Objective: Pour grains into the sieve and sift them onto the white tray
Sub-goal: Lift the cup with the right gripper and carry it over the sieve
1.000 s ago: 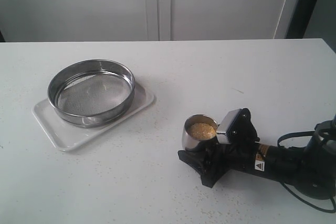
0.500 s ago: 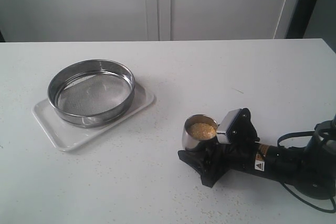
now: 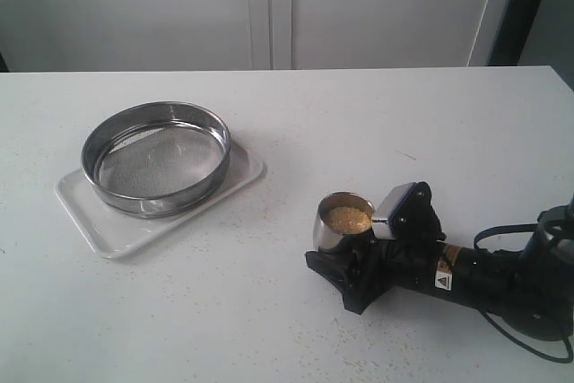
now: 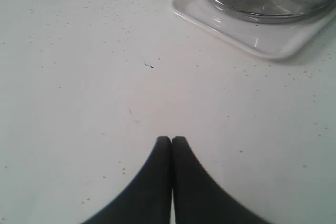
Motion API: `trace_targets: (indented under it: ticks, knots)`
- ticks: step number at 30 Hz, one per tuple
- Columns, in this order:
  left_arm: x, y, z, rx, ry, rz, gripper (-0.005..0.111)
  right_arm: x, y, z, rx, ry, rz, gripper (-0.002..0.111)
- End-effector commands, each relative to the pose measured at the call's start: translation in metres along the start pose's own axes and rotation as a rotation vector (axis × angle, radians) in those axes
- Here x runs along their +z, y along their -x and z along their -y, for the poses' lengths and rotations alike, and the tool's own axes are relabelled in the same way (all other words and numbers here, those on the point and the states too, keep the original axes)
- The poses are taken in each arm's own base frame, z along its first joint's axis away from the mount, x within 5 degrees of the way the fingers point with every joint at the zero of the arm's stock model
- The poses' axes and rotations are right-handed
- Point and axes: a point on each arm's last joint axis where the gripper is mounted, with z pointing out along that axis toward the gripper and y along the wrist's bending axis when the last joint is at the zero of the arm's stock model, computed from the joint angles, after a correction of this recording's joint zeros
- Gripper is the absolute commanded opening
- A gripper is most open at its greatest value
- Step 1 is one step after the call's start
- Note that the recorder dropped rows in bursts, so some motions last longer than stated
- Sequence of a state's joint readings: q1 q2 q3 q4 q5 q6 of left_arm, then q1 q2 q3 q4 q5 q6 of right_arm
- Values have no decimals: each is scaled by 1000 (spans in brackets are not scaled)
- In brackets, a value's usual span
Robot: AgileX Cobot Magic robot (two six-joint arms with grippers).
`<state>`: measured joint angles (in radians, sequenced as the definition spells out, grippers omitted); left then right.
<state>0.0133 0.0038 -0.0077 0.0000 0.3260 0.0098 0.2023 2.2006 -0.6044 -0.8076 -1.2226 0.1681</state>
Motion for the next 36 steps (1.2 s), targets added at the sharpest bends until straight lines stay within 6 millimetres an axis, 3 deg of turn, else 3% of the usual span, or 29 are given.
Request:
trace_targets:
  ticks: [1, 26, 36]
  knots:
    - [1, -3, 0, -11, 0, -11, 0, -1, 10, 2, -2, -14, 26, 0]
    - [1, -3, 0, -11, 0, -11, 0, -6, 67, 11, 72, -67, 98, 0]
    - [1, -3, 0, -11, 0, -11, 0, 14, 106, -3, 23, -40, 46, 0]
